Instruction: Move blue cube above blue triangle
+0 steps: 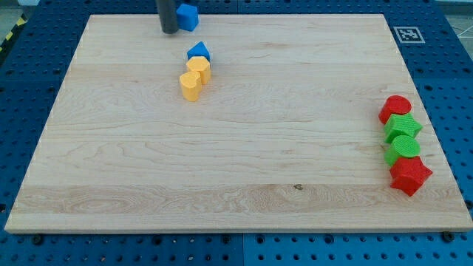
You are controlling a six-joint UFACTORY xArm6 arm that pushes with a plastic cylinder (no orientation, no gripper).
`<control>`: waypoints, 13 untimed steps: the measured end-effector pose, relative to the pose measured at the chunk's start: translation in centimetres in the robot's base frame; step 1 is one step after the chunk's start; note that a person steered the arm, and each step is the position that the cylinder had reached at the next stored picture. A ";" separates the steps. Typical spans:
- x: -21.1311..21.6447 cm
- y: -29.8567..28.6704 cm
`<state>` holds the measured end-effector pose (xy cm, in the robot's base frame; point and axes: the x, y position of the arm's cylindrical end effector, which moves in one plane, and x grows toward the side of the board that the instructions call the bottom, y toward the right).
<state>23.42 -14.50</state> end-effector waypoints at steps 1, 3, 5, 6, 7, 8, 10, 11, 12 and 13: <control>-2.9 -1.4; -4.3 1.2; -4.3 3.5; -4.3 5.3; -4.2 7.1; -4.2 9.1; -3.7 10.4; -2.2 10.4; -1.5 10.7; -1.7 12.9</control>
<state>21.70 -1.57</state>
